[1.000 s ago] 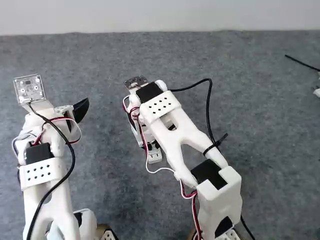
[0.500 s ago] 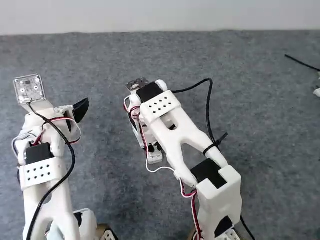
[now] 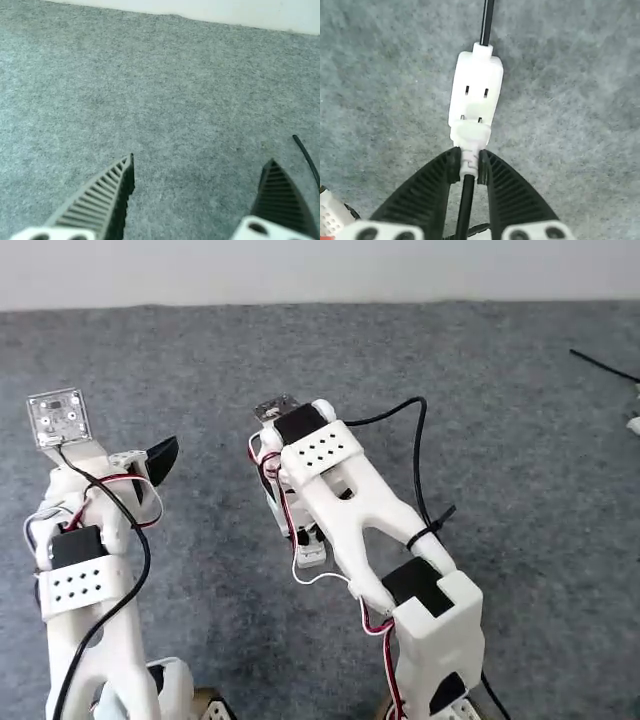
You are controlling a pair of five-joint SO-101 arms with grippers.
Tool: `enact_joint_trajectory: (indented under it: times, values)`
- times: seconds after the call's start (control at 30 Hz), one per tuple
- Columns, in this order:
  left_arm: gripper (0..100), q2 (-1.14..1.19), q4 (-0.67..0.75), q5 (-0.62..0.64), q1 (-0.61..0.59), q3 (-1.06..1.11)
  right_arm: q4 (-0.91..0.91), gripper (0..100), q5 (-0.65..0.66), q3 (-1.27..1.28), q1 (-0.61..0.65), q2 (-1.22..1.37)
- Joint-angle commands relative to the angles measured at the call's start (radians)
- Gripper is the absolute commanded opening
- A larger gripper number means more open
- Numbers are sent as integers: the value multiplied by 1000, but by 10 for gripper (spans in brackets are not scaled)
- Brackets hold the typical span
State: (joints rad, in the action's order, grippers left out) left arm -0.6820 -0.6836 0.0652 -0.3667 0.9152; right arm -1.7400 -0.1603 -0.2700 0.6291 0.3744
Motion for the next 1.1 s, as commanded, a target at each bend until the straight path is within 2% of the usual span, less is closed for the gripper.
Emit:
enact_joint_trajectory:
  times: [0.0, 0.33, 0.5, 0.57, 0.67, 0.83, 0.93, 1.07]
  values:
    - [374, -5, 28, 3, 0, -12, 56, 8, 14, 55, -13, -7]
    - [374, -5, 29, 3, 0, -12, 208, 8, 12, 210, -13, -8]
    - [374, -5, 29, 3, 2, -10, 214, 12, 20, 212, -13, -16]
    - [374, -5, 29, 3, 2, -10, 197, 32, 60, 184, -13, -16]
    - [374, -5, 29, 2, 2, -10, 133, 124, 129, 100, -18, -16]
    - [374, -5, 31, 0, 14, -1, -22, 268, 137, -186, -68, -16]
    - [374, -5, 29, -12, 28, 1, -61, 281, 138, -368, -122, -24]
    - [374, -6, 29, -12, 28, 1, -56, 278, 138, -489, -200, -67]
